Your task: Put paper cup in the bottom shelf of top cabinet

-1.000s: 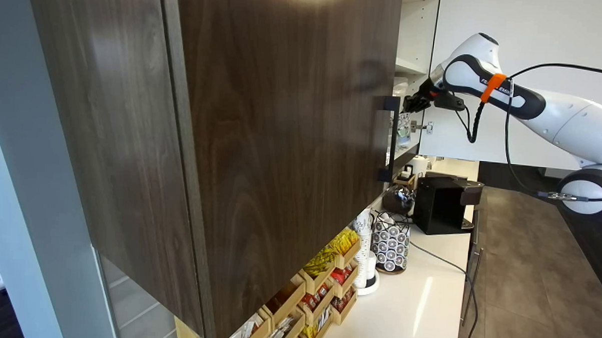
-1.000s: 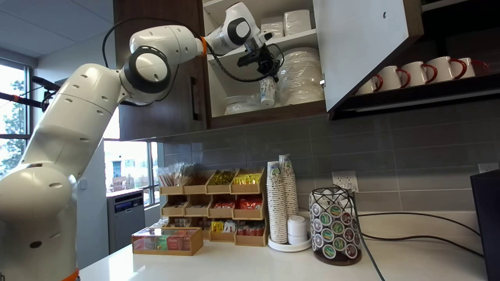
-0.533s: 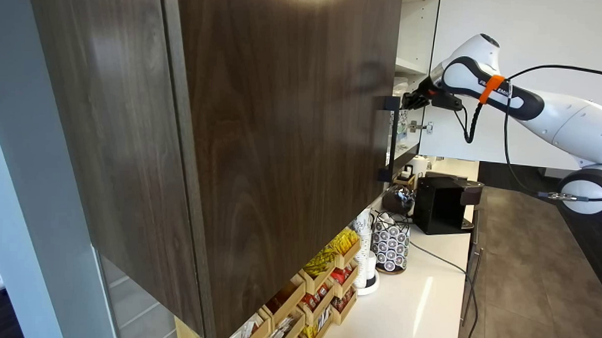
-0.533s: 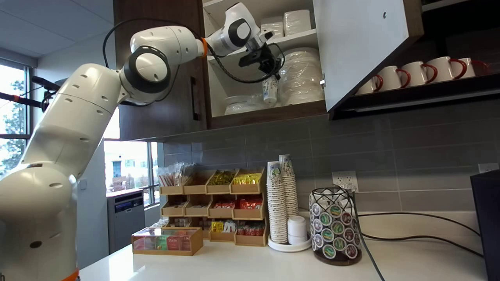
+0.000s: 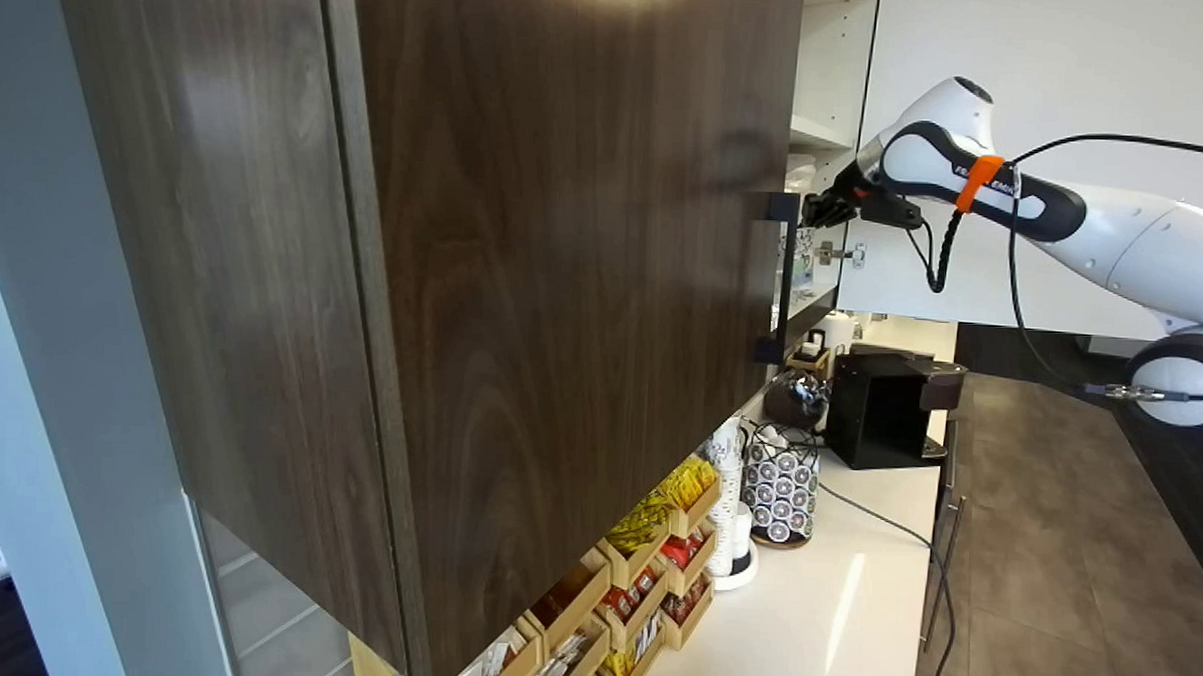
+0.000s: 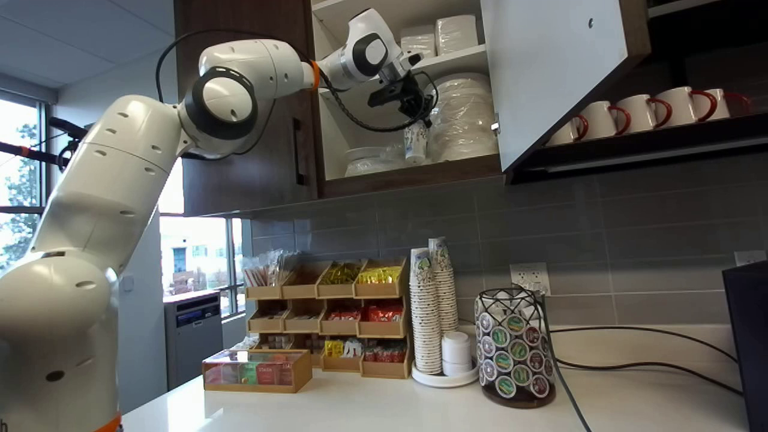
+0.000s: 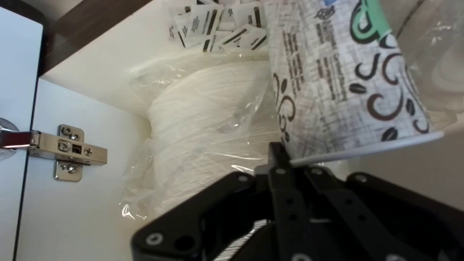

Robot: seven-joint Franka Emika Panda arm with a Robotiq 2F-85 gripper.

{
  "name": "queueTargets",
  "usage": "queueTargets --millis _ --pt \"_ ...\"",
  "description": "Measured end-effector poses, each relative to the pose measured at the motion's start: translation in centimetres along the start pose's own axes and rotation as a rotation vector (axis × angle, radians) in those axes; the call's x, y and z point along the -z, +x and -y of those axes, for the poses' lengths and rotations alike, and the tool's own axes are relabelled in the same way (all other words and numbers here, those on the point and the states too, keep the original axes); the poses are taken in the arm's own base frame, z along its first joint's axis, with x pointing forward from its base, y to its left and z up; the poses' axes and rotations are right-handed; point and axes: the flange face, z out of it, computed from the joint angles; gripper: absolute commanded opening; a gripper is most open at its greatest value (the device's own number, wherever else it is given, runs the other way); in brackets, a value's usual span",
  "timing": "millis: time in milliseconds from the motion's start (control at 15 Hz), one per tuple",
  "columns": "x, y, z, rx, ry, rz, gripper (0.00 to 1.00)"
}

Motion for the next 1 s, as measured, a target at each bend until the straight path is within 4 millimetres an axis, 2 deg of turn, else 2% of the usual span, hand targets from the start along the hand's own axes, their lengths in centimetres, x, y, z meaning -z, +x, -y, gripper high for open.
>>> queueTargets --millis 400,467,533,667,1000 --pt "-0.9 -0.7 0.0 -0.007 0.004 -0.039 0.01" --pt "-1.0 -0.9 0.1 -0.007 0.005 -0.043 0.06" --pt "-1.1 -1.1 0.1 -0.008 0.006 -0.045 0.3" --pt "-1.2 -1.5 0.1 -0.011 0.007 -0.043 0.33" --pt "-0.6 -2.5 0.0 -0.015 0.007 -0.039 0.71"
